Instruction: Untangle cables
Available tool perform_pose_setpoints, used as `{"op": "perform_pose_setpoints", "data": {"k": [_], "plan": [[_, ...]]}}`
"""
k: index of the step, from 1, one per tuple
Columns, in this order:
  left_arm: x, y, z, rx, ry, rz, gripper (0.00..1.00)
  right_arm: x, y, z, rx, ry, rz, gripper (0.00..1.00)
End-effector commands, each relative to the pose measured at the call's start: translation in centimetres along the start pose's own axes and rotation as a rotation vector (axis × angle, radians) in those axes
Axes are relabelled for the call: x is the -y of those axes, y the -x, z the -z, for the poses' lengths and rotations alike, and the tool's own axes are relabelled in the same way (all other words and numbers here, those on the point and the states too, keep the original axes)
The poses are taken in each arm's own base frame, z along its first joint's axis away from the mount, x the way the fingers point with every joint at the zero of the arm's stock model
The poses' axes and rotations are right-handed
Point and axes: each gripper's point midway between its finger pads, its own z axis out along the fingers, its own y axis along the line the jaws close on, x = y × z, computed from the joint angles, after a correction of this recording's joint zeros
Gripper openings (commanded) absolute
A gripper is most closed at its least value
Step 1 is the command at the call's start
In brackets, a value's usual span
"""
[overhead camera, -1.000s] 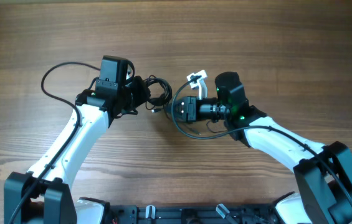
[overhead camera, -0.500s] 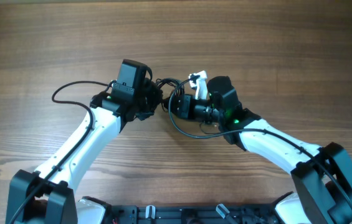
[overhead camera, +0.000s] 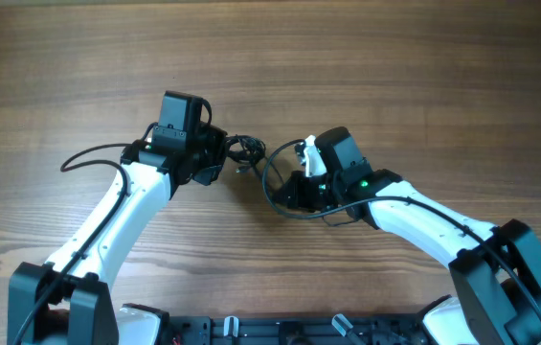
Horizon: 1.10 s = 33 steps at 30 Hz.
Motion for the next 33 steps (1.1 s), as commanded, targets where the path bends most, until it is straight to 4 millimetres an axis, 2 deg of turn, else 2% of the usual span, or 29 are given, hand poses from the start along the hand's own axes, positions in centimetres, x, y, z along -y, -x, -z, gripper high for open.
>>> {"op": "perform_pose_setpoints", "data": {"k": [1, 6, 7, 9, 11, 13, 17, 21, 27, 29, 31, 33], "plan": [[1.1, 1.8, 0.5, 0.057, -0.041, 0.064, 0.04, 2.0, -0.4, -0.2, 0.015, -0.087, -0.056, 0.15], [1.2, 1.6, 0.5, 0.046, -0.045, 0.062, 0.04, 2.0, -0.4, -0.2, 0.015, -0.086, -0.055, 0.21], [1.2, 1.6, 0.5, 0.047, -0.045, 0.05, 0.04, 2.0, -0.4, -0.2, 0.016, -0.085, -0.046, 0.31], [1.4, 1.6, 0.5, 0.051, -0.049, -0.101, 0.04, 1.5, 0.4, -0.1, 0.041, -0.066, 0.029, 0.49], [1.3, 1.5, 0.5, 0.056, -0.039, -0.396, 0.04, 0.2, 1.9, 0.1, 0.091, -0.004, 0.091, 0.6], [1.1, 1.0, 0.4, 0.049, -0.023, -0.652, 0.04, -1.8, 3.3, 0.7, 0.13, 0.095, 0.142, 0.6], [0.9, -0.4, 0.1, 0.025, -0.013, -0.859, 0.04, -3.4, 4.7, 1.3, 0.187, 0.159, 0.198, 0.6], [1.4, -2.2, -0.1, 0.011, -0.032, -0.95, 0.04, -4.0, 5.1, 1.4, 0.203, 0.18, 0.176, 0.56], [1.9, -4.5, -0.4, 0.012, -0.049, -1.016, 0.04, -4.5, 4.4, 1.4, 0.158, 0.218, 0.117, 0.32], [1.9, -4.8, -0.5, 0.008, -0.05, -1.021, 0.04, -4.5, 4.3, 1.4, 0.15, 0.221, 0.089, 0.25], [1.9, -4.8, -0.5, 0.008, -0.05, -1.021, 0.04, -4.4, 4.2, 1.3, 0.147, 0.22, 0.081, 0.24], [1.9, -4.8, -0.5, 0.008, -0.051, -1.018, 0.04, -4.3, 4.1, 1.3, 0.142, 0.215, 0.068, 0.14]]}}
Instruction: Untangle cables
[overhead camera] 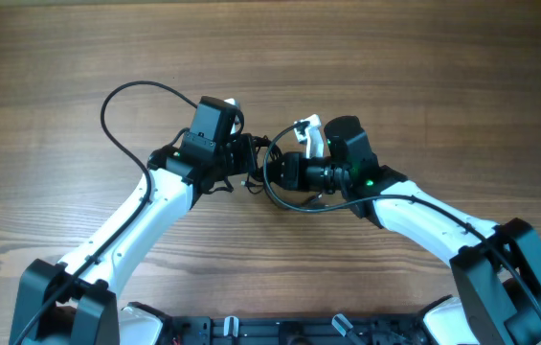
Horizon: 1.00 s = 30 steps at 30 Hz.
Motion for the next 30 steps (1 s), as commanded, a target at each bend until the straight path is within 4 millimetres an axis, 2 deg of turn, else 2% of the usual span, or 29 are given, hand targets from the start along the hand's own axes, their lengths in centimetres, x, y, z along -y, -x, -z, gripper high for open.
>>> {"op": "perform_pose_setpoints", "data": {"k": [1, 3, 5, 7, 8, 9, 11, 12, 14, 17, 18, 22, 23, 24, 25, 26, 28, 30], "plan": [[0.4, 0.6, 0.2, 0.021, -0.004, -0.025, 0.04, -0.3, -0.3, -0.1, -0.017, 0.013, -0.021, 0.06], [0.4, 0.6, 0.2, 0.021, -0.003, -0.025, 0.04, -0.5, 0.3, 0.1, 0.0, 0.029, 0.063, 0.04], [0.3, 0.5, 0.2, 0.019, -0.002, -0.024, 0.04, -1.9, 1.6, 1.3, 0.025, 0.108, 0.138, 0.04], [0.1, 0.5, 0.2, 0.018, 0.01, 0.033, 0.04, -5.4, 2.1, 3.0, 0.023, 0.287, 0.288, 0.05], [-0.7, 0.8, 0.3, 0.042, 0.052, 0.116, 0.04, -7.1, 1.9, 4.1, 0.006, 0.376, 0.346, 0.05], [-1.8, 1.3, 0.4, 0.08, 0.106, 0.198, 0.04, -7.2, 1.7, 4.2, -0.007, 0.382, 0.34, 0.05], [-4.1, 2.2, 0.9, 0.16, 0.191, 0.444, 0.04, -4.9, 1.1, 3.5, -0.039, 0.29, 0.221, 0.05], [-4.7, 2.5, 1.0, 0.184, 0.193, 0.576, 0.04, -2.8, 0.8, 2.9, -0.044, 0.191, 0.125, 0.05], [-5.7, 3.1, 1.2, 0.221, 0.184, 0.809, 0.04, -0.5, -0.4, 2.3, -0.067, 0.077, 0.049, 0.05], [-6.2, 3.3, 1.4, 0.245, 0.173, 0.969, 0.04, -0.1, -0.9, 1.7, -0.07, 0.033, 0.034, 0.05], [-6.1, 3.4, 1.4, 0.252, 0.164, 1.016, 0.04, 0.3, -1.2, 1.4, -0.07, 0.0, 0.003, 0.11], [-5.6, 3.9, 1.3, 0.256, 0.129, 1.047, 0.04, 2.6, -1.7, 1.4, -0.057, -0.122, -0.109, 0.16], [-5.6, 4.0, 1.3, 0.26, 0.125, 1.063, 0.04, 3.2, -2.0, 1.5, -0.059, -0.151, -0.13, 0.28], [-5.5, 4.1, 1.3, 0.264, 0.117, 1.062, 0.04, 4.0, -2.2, 1.7, -0.057, -0.192, -0.146, 0.5], [-5.5, 4.1, 1.3, 0.264, 0.117, 1.062, 0.04, 4.9, -2.5, 1.9, -0.056, -0.238, -0.166, 0.59], [-5.5, 4.1, 1.3, 0.264, 0.117, 1.062, 0.04, 5.1, -2.5, 2.0, -0.054, -0.247, -0.162, 0.73], [-5.5, 4.1, 1.3, 0.262, 0.12, 1.042, 0.04, 4.8, -2.3, 1.9, -0.058, -0.229, -0.095, 0.8], [-5.3, 4.5, 1.3, 0.26, 0.122, 0.907, 0.04, 4.1, -1.3, 1.7, -0.032, -0.196, 0.002, 0.85]]}}
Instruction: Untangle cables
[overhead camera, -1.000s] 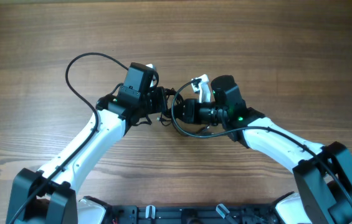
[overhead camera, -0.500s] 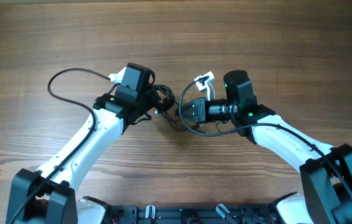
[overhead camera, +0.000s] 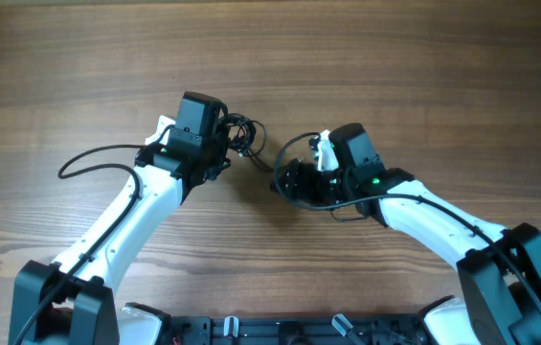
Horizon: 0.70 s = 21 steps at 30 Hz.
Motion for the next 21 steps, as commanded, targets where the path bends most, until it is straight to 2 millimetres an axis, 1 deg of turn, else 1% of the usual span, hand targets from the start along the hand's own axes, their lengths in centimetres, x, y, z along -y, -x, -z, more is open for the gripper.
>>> {"op": "perform_pose_setpoints", "data": {"k": [1, 2, 3, 5, 7, 9, 11, 15, 17, 18, 19, 21], "plan": [[1.0, 0.6, 0.3, 0.025, -0.032, -0.203, 0.04, -1.1, 2.2, 0.6, 0.092, 0.026, 0.144, 0.86], [1.0, 0.6, 0.3, 0.027, -0.029, -0.335, 0.04, -1.5, 3.1, 0.9, 0.124, 0.047, 0.159, 0.86], [1.0, 0.6, 0.3, 0.028, -0.027, -0.429, 0.04, -2.0, 3.7, 1.2, 0.145, 0.068, 0.172, 0.86], [0.6, 0.6, 0.3, 0.025, -0.009, -0.547, 0.04, -3.3, 5.5, 2.1, 0.214, 0.13, 0.219, 0.85], [0.3, 0.5, 0.3, 0.019, 0.003, -0.625, 0.04, -4.7, 7.2, 3.0, 0.288, 0.182, 0.266, 0.82], [0.2, 0.3, 0.3, 0.014, 0.004, -0.63, 0.04, -5.4, 7.8, 3.3, 0.314, 0.205, 0.273, 0.81], [0.3, -0.5, 0.3, -0.013, -0.007, -0.638, 0.04, -5.5, 7.8, 3.3, 0.313, 0.213, 0.256, 0.8], [0.3, -2.8, 0.4, -0.062, -0.027, -0.68, 0.04, -4.7, 7.0, 2.6, 0.27, 0.193, 0.199, 0.72], [0.3, -3.8, 0.5, -0.076, -0.033, -0.702, 0.04, -4.9, 6.5, 2.2, 0.252, 0.197, 0.193, 0.7], [0.3, -4.2, 0.6, -0.08, -0.036, -0.709, 0.04, -5.1, 6.2, 2.1, 0.241, 0.203, 0.186, 0.68], [0.4, -4.5, 0.6, -0.084, -0.04, -0.717, 0.04, -5.3, 5.6, 1.7, 0.222, 0.203, 0.183, 0.64], [0.5, -4.8, 0.6, -0.086, -0.048, -0.722, 0.04, -5.2, 4.6, 1.1, 0.187, 0.189, 0.176, 0.61]]}}
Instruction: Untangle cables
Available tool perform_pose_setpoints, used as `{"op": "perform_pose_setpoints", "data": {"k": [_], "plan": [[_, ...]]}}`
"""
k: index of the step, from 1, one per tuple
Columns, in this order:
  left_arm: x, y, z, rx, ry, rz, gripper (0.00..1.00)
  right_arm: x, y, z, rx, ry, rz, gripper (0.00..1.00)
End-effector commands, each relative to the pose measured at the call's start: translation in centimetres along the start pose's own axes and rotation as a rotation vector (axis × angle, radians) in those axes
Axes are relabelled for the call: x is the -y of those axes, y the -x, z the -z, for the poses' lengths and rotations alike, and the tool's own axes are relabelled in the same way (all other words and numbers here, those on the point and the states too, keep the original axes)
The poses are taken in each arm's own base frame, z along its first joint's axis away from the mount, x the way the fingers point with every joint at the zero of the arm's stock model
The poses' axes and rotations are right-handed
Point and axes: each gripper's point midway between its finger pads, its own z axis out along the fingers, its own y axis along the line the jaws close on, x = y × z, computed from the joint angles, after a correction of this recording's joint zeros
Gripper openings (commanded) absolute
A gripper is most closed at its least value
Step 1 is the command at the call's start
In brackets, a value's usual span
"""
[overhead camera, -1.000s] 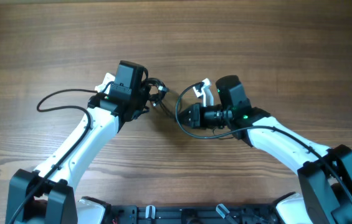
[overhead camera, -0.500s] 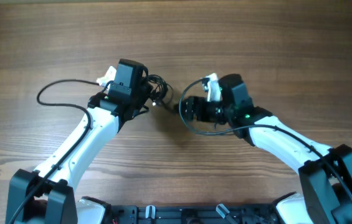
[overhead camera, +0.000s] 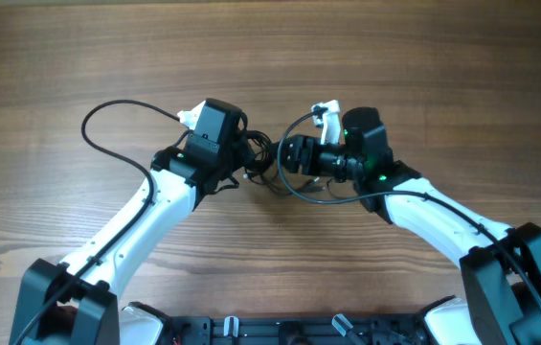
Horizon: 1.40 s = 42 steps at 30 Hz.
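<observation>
A tangle of thin black cable point(overhead camera: 263, 165) lies between my two grippers at the table's middle. My left gripper point(overhead camera: 249, 153) points right into the tangle and appears shut on it. My right gripper point(overhead camera: 287, 155) points left, close to the left one, and appears shut on the same cable. A loop of that cable point(overhead camera: 294, 195) hangs below the right gripper, and another arc point(overhead camera: 294, 123) rises to a white plug point(overhead camera: 325, 110). The arms hide the fingertips.
A black lead point(overhead camera: 107, 110) arcs out from the left wrist, by a white piece point(overhead camera: 191, 116), over the wooden table point(overhead camera: 423, 67). The arms' base rail point(overhead camera: 280, 331) runs along the near edge.
The left gripper has moved right and a little nearer, and the right gripper has moved up and turned level. They now stand almost tip to tip, and the strand between them has bunched up.
At first the grippers stood apart with the tangle at the left one. Then they were close together around it. Later they were apart again, with a strand stretched between them. Now they are close once more and the tangle persists.
</observation>
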Motion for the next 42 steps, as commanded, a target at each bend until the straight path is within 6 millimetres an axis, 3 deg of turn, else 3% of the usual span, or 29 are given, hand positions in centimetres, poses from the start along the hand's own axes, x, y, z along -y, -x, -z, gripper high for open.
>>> {"op": "perform_pose_setpoints", "data": {"k": [1, 4, 9, 15, 19, 21, 22, 23, 25, 28, 31, 32, 33, 34, 35, 38, 40, 42], "plan": [[1.1, 0.0, 0.3, 0.005, -0.031, -0.033, 0.04, -0.7, -1.9, -0.6, -0.067, 0.008, -0.02, 0.6], [1.1, 0.0, 0.3, 0.003, -0.033, -0.034, 0.04, -0.4, -2.4, -1.1, -0.072, -0.015, -0.02, 0.54], [1.6, -0.7, 0.3, -0.01, -0.043, -0.05, 0.04, 0.6, -0.9, -1.1, 0.006, -0.074, -0.058, 0.47], [2.4, -1.8, 0.4, -0.024, -0.056, -0.081, 0.04, 0.2, -1.2, -1.2, -0.01, -0.053, -0.082, 0.05], [1.5, -0.4, 0.4, 0.055, 0.001, -0.078, 0.04, -1.0, -1.3, -0.6, -0.045, 0.018, 0.001, 0.05], [1.1, 0.1, 0.4, 0.082, 0.021, -0.076, 0.04, -1.2, 0.3, 0.8, -0.002, 0.036, 0.0, 0.05], [1.1, 0.3, 0.4, 0.091, 0.026, -0.065, 0.04, -1.6, 1.9, 2.5, 0.048, 0.04, -0.034, 0.05], [0.8, 0.5, 0.5, 0.107, 0.037, -0.028, 0.04, -1.6, 1.8, 3.0, 0.049, 0.031, -0.054, 0.05], [0.1, 1.4, 0.6, 0.148, 0.061, 0.084, 0.04, -0.4, 1.1, 3.8, 0.047, -0.057, -0.129, 0.05], [-1.2, 3.0, 0.6, 0.189, 0.062, 0.384, 0.04, 3.9, -1.6, 5.4, 0.046, -0.325, -0.335, 0.05], [-1.2, 3.3, 0.5, 0.185, 0.031, 0.591, 0.04, 4.0, -3.5, 4.7, -0.017, -0.352, -0.341, 0.05], [-0.6, 3.2, 0.5, 0.168, 0.008, 0.598, 0.04, 3.9, -3.7, 4.4, -0.022, -0.351, -0.335, 0.19], [0.0, 3.0, 0.4, 0.143, -0.019, 0.599, 0.04, 4.1, -3.3, 4.3, -0.004, -0.359, -0.318, 0.5], [0.6, 2.7, 0.4, 0.115, -0.042, 0.588, 0.04, 4.7, -2.7, 4.6, 0.033, -0.392, -0.304, 0.91], [1.1, 2.8, 0.4, 0.109, -0.061, 0.527, 0.04, 5.6, -1.9, 5.1, 0.075, -0.434, -0.288, 1.0], [3.0, 3.1, 0.6, 0.089, -0.142, 0.213, 0.04, 6.9, 0.8, 7.3, 0.157, -0.434, -0.304, 1.0], [5.8, 1.7, 1.3, -0.017, -0.315, -0.125, 0.04, 4.5, 3.0, 7.8, 0.124, -0.244, -0.066, 1.0], [7.6, -0.7, 2.5, -0.109, -0.484, -0.426, 0.04, 1.1, 3.2, 8.2, 0.064, -0.011, 0.145, 0.99]]}}
